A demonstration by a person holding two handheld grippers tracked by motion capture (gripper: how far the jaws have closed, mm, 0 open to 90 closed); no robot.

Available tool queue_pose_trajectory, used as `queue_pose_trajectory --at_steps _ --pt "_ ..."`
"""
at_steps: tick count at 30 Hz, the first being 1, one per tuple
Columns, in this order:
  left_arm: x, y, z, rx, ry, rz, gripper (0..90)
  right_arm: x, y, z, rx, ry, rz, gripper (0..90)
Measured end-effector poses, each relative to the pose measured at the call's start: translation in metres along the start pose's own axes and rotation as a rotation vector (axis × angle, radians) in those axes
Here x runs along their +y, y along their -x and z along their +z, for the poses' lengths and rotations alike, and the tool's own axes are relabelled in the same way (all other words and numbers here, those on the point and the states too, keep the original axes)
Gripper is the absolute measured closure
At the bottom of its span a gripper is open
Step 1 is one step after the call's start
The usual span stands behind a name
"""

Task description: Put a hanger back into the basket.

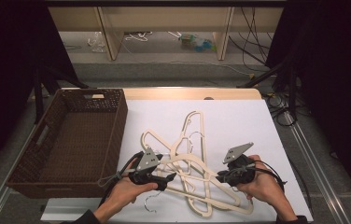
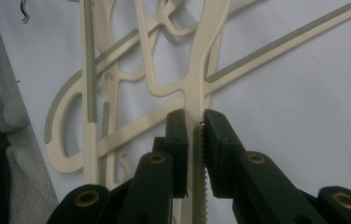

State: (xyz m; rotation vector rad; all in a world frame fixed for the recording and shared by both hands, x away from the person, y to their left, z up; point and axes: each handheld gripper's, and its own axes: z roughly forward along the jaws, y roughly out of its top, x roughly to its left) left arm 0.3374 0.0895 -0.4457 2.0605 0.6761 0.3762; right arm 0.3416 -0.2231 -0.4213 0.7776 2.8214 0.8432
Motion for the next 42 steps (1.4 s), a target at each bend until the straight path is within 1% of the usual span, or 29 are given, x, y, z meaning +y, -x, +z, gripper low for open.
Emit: queue_pose_trajectory --at_steps 1,3,4,5,7,8,10,11,12,14,15,16,17,18,19,21,24,26,28,29,30,34,35,36,37,39,40,41,42 --pt "0.002 -0.005 0.004 0.006 -0.006 -0.007 24.9 0.001 -0.001 -0.002 0.002 -0.008 -0.009 81.0" --pt "0.003 -0.006 0.007 0.003 -0.007 -0.007 26.2 0.001 -0.001 -0.002 0.005 -0.011 -0.011 81.0" --pt "0.004 -0.007 0.010 -0.008 -0.003 -0.017 28.9 0.002 -0.003 -0.003 0.002 -0.013 -0.017 81.0" --pt "0.005 -0.009 0.012 -0.020 -0.021 -0.003 28.9 0.002 -0.003 -0.003 0.002 -0.013 -0.017 81.0" --pt "0.007 -0.010 0.018 -0.045 -0.034 -0.016 28.9 0.003 -0.005 -0.005 0.004 -0.020 -0.017 81.0" --pt "0.008 -0.009 0.021 -0.041 -0.036 -0.012 28.9 0.003 -0.005 -0.005 0.004 -0.020 -0.017 81.0" --pt "0.011 -0.010 0.028 -0.055 -0.048 0.000 29.3 0.004 -0.006 -0.006 0.002 -0.020 -0.024 81.0" --pt "0.012 -0.011 0.031 -0.060 -0.043 -0.004 29.3 0.004 -0.006 -0.006 0.002 -0.020 -0.024 81.0" --pt "0.014 -0.012 0.037 -0.084 -0.047 -0.022 30.2 0.004 -0.006 -0.005 0.000 -0.012 -0.035 81.0" --pt "0.014 -0.012 0.040 -0.075 -0.038 -0.028 30.2 0.004 -0.007 -0.006 0.002 -0.019 -0.032 81.0" --pt "0.015 -0.013 0.043 -0.079 -0.041 -0.021 30.5 0.004 -0.007 -0.005 -0.002 -0.006 -0.036 81.0" --pt "0.015 -0.017 0.047 -0.104 -0.050 -0.007 32.0 0.005 -0.008 -0.005 0.005 -0.019 -0.035 81.0" --pt "0.015 -0.017 0.047 -0.104 -0.050 -0.007 33.2 0.005 -0.008 -0.005 0.005 -0.019 -0.035 81.0" --pt "0.014 -0.016 0.049 -0.121 -0.045 -0.028 33.2 0.005 -0.008 -0.005 0.003 -0.019 -0.037 81.0" --pt "0.014 -0.018 0.051 -0.156 -0.049 -0.029 36.6 0.005 -0.008 -0.005 0.006 -0.015 -0.050 81.0" --pt "0.014 -0.018 0.051 -0.158 -0.048 -0.036 37.0 0.005 -0.008 -0.005 0.007 -0.013 -0.052 81.0" --pt "0.014 -0.021 0.054 -0.186 -0.041 -0.044 38.6 0.006 -0.010 -0.004 0.004 -0.007 -0.060 81.0" --pt "0.014 -0.022 0.055 -0.232 -0.052 -0.056 39.3 0.007 -0.011 -0.004 0.013 -0.013 -0.070 81.0" --pt "0.014 -0.021 0.056 -0.243 -0.050 -0.056 44.5 0.008 -0.012 -0.004 0.018 -0.016 -0.078 81.0" --pt "0.014 -0.020 0.056 -0.252 -0.053 -0.067 44.5 0.008 -0.012 -0.004 0.018 -0.016 -0.078 81.0" --pt "0.015 -0.020 0.055 -0.256 -0.059 -0.055 46.6 0.008 -0.013 -0.004 0.027 -0.015 -0.081 81.0" --pt "0.015 -0.020 0.054 -0.288 -0.063 -0.057 51.3 0.008 -0.014 -0.004 0.025 -0.020 -0.095 81.0" --pt "0.015 -0.020 0.052 -0.291 -0.067 -0.063 53.1 0.008 -0.013 -0.004 0.033 -0.020 -0.102 81.1" --pt "0.015 -0.022 0.051 -0.312 -0.066 -0.057 54.5 0.008 -0.014 -0.004 0.021 -0.015 -0.105 81.1" --pt "0.016 -0.022 0.049 -0.317 -0.067 -0.061 57.4 0.007 -0.013 -0.006 0.039 -0.015 -0.119 81.1" --pt "0.017 -0.022 0.045 -0.338 -0.073 -0.058 58.7 0.006 -0.013 -0.006 0.037 -0.005 -0.124 81.2" --pt "0.017 -0.022 0.043 -0.348 -0.074 -0.053 59.8 0.006 -0.013 -0.007 0.051 -0.010 -0.126 81.3" --pt "0.017 -0.022 0.041 -0.369 -0.071 -0.046 61.4 0.005 -0.013 -0.007 0.055 -0.005 -0.130 81.3" --pt "0.017 -0.022 0.038 -0.390 -0.070 -0.056 63.0 0.004 -0.012 -0.008 0.067 -0.007 -0.142 81.5"
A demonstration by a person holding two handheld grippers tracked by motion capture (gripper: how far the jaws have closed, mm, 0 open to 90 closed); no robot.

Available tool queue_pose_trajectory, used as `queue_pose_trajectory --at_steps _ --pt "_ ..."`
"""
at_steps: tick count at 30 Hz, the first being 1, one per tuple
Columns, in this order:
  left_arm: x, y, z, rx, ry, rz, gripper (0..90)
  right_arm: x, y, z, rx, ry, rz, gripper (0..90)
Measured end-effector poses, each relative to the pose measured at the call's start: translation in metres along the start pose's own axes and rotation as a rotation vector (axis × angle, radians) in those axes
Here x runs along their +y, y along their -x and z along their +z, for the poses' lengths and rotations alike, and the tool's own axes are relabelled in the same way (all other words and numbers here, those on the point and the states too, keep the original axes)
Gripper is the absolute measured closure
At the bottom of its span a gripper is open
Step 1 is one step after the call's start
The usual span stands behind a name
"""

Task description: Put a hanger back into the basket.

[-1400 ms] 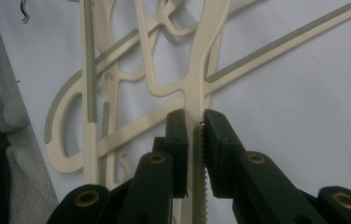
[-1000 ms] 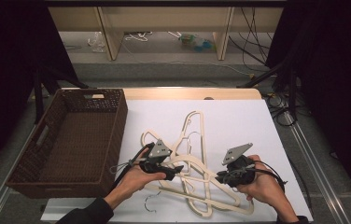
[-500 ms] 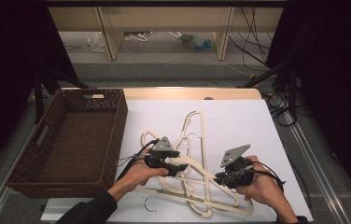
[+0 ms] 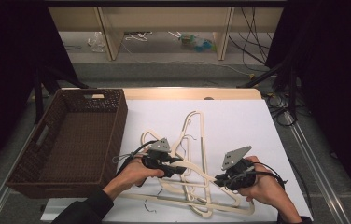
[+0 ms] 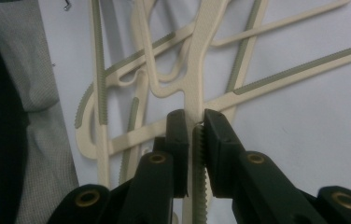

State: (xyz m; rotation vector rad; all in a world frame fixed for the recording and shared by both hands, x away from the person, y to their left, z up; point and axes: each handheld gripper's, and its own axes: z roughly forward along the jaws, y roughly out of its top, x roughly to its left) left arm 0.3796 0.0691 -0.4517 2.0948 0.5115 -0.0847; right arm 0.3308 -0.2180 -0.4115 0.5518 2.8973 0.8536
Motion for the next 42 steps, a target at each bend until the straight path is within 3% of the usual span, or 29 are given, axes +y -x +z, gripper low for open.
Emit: queue_pose_trajectory --at_steps 2,3,8,14,17,22,26,29,35,42 --pt "0.001 0.002 -0.006 -0.030 0.001 0.011 66.4 -0.002 0.000 0.000 0.010 0.018 -0.014 81.9" --pt "0.001 0.004 -0.009 -0.055 0.002 0.011 68.9 -0.002 0.000 -0.002 0.044 0.020 -0.028 82.3" --pt "0.003 0.011 -0.021 -0.115 -0.008 0.026 73.9 -0.002 -0.001 -0.005 0.057 0.032 -0.040 82.1" --pt "0.009 0.025 -0.031 -0.140 -0.022 0.060 78.2 -0.003 -0.002 -0.010 0.068 0.041 -0.051 80.8" --pt "0.012 0.032 -0.035 -0.132 -0.043 0.098 80.4 -0.002 -0.003 -0.015 0.064 0.058 -0.045 79.5" --pt "0.013 0.044 -0.038 -0.131 -0.062 0.106 84.4 -0.001 -0.004 -0.022 0.047 0.082 -0.024 73.4" --pt "0.016 0.053 -0.041 -0.109 -0.048 0.126 85.3 0.000 -0.005 -0.030 0.022 0.114 0.003 63.4" --pt "0.022 0.057 -0.045 -0.063 -0.040 0.133 85.3 -0.001 -0.004 -0.037 -0.007 0.145 0.033 59.1" --pt "0.032 0.064 -0.056 -0.038 -0.042 0.101 85.3 -0.001 -0.006 -0.056 -0.064 0.205 0.066 54.8" --pt "0.044 0.062 -0.075 0.033 -0.052 0.073 85.3 0.000 -0.016 -0.066 -0.109 0.236 0.083 52.0"
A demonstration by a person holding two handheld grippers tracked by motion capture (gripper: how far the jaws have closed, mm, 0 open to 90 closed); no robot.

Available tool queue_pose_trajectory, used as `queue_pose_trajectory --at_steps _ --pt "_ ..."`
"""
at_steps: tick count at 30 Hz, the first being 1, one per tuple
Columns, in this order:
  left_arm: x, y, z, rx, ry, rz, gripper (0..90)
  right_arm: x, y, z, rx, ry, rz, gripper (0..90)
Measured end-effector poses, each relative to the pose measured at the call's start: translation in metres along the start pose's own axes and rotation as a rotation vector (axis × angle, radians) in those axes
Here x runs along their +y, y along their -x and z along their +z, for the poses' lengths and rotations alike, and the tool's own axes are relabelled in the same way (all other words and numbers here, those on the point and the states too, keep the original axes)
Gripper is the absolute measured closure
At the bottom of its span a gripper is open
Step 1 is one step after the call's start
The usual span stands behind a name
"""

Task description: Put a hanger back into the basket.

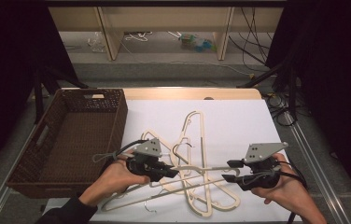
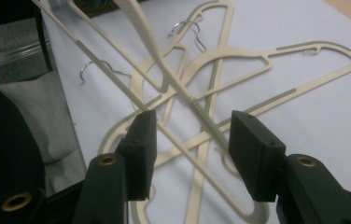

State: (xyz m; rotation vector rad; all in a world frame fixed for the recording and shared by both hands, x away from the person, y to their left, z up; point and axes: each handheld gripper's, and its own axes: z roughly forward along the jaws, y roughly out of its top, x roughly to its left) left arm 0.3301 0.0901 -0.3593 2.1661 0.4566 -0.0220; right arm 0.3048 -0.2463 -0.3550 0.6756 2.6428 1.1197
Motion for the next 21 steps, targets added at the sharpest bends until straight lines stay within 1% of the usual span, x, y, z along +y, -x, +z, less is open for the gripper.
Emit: queue_pose_trajectory --at_steps 1,3,4,6,7,8,10,11,12,13,15,17,21 --pt "0.002 -0.001 -0.003 0.007 -0.001 0.001 85.3 0.000 -0.001 0.000 0.004 0.010 -0.002 51.2" --pt "0.008 -0.001 -0.011 0.036 0.000 -0.007 85.3 -0.001 -0.002 0.000 -0.006 0.020 -0.001 49.2" --pt "0.012 -0.001 -0.015 0.042 0.001 -0.010 85.3 -0.003 -0.003 0.000 -0.016 0.020 0.007 48.8" --pt "0.018 -0.002 -0.024 0.058 -0.004 -0.008 85.3 -0.005 -0.003 0.000 -0.022 0.028 0.009 47.9" --pt "0.021 -0.002 -0.029 0.066 -0.009 0.003 85.3 -0.006 -0.003 -0.001 -0.027 0.035 0.018 47.4" --pt "0.024 -0.002 -0.032 0.070 -0.004 -0.002 85.3 -0.007 -0.003 -0.002 -0.032 0.043 0.019 47.2" --pt "0.032 -0.002 -0.044 0.092 -0.004 0.000 85.3 -0.009 -0.004 -0.004 -0.040 0.051 0.022 45.9" --pt "0.034 -0.002 -0.049 0.099 -0.001 -0.004 85.2 -0.010 -0.005 -0.004 -0.038 0.051 0.026 45.5" --pt "0.037 -0.002 -0.053 0.106 0.011 -0.012 85.2 -0.011 -0.006 -0.004 -0.039 0.053 0.027 45.4" --pt "0.040 -0.002 -0.058 0.111 0.012 -0.013 85.2 -0.012 -0.007 -0.004 -0.040 0.057 0.023 45.1" --pt "0.046 -0.003 -0.067 0.124 0.001 -0.008 85.2 -0.014 -0.009 -0.003 -0.029 0.052 0.028 45.0" --pt "0.049 -0.003 -0.074 0.137 -0.006 -0.015 85.1 -0.016 -0.010 -0.002 -0.027 0.048 0.030 44.9" --pt "0.056 -0.004 -0.089 0.148 0.011 -0.028 85.0 -0.020 -0.011 0.002 -0.013 0.044 0.029 45.0"
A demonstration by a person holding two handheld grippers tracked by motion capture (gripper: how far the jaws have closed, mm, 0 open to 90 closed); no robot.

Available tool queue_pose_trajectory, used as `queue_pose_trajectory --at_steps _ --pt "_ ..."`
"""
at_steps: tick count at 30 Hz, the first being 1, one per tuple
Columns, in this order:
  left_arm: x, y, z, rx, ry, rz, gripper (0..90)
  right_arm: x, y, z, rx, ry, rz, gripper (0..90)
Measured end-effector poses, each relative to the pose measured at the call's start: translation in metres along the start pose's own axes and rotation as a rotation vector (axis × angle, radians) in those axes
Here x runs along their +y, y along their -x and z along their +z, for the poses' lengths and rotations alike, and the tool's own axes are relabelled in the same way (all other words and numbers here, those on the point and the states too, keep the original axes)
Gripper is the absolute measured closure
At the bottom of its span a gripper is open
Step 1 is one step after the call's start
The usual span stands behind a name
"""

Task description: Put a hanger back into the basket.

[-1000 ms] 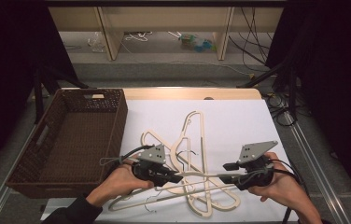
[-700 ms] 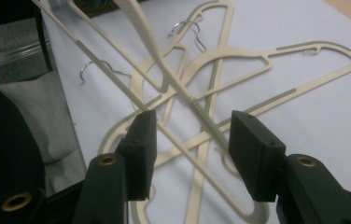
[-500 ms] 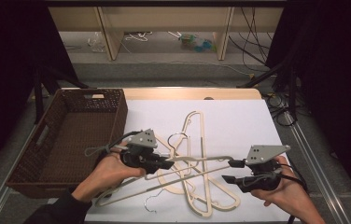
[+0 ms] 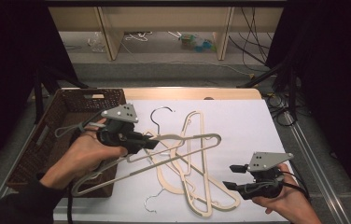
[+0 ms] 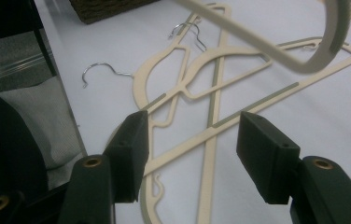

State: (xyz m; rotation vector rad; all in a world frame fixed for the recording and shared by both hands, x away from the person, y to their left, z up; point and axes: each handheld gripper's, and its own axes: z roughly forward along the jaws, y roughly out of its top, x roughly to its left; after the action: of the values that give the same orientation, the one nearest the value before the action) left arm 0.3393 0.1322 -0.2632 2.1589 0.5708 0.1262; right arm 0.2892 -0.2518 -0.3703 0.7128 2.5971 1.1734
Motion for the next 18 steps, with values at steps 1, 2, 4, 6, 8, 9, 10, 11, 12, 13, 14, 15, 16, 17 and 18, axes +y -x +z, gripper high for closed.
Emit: queue_pose_trajectory --at_steps 1,2,4,6,8,9,10,11,12,13,14,15,16,17,18 --pt "0.001 -0.003 -0.005 0.000 0.007 -0.010 85.0 -0.001 0.000 0.001 0.004 -0.005 0.005 45.0" --pt "0.002 -0.004 -0.009 0.008 0.013 -0.018 84.9 -0.002 0.000 0.003 0.005 -0.003 0.003 45.1" --pt "0.003 -0.011 -0.019 0.022 0.020 -0.032 85.0 -0.004 -0.002 0.008 0.019 -0.014 0.006 45.2" --pt "0.002 -0.019 -0.028 0.042 0.022 -0.044 85.0 -0.004 -0.002 0.009 0.022 -0.016 0.005 45.2" --pt "0.001 -0.026 -0.036 0.066 0.024 -0.064 84.9 -0.006 -0.003 0.011 0.032 -0.026 0.004 45.5" --pt "0.000 -0.033 -0.043 0.077 0.028 -0.059 84.7 -0.006 -0.003 0.012 0.034 -0.028 0.004 45.6" --pt "-0.002 -0.036 -0.047 0.089 0.032 -0.066 84.7 -0.007 -0.003 0.014 0.038 -0.032 0.004 45.8" --pt "-0.004 -0.040 -0.053 0.112 0.033 -0.078 85.0 -0.007 -0.004 0.015 0.041 -0.037 0.006 46.3" --pt "-0.006 -0.046 -0.058 0.128 0.040 -0.086 85.1 -0.008 -0.004 0.016 0.048 -0.041 0.004 46.4" --pt "-0.009 -0.052 -0.065 0.145 0.051 -0.105 85.1 -0.008 -0.004 0.017 0.050 -0.041 0.001 46.4" --pt "-0.011 -0.057 -0.069 0.156 0.059 -0.114 85.1 -0.009 -0.003 0.018 0.052 -0.045 0.001 46.4" --pt "-0.015 -0.064 -0.076 0.177 0.067 -0.132 85.1 -0.009 -0.004 0.019 0.054 -0.049 0.006 46.4" --pt "-0.017 -0.068 -0.080 0.191 0.073 -0.143 85.1 -0.009 -0.004 0.020 0.054 -0.049 0.004 46.4" --pt "-0.020 -0.074 -0.086 0.209 0.075 -0.147 85.1 -0.010 -0.004 0.021 0.056 -0.049 0.004 46.5" --pt "-0.023 -0.079 -0.090 0.227 0.095 -0.175 85.1 -0.010 -0.003 0.021 0.059 -0.052 0.002 46.8"
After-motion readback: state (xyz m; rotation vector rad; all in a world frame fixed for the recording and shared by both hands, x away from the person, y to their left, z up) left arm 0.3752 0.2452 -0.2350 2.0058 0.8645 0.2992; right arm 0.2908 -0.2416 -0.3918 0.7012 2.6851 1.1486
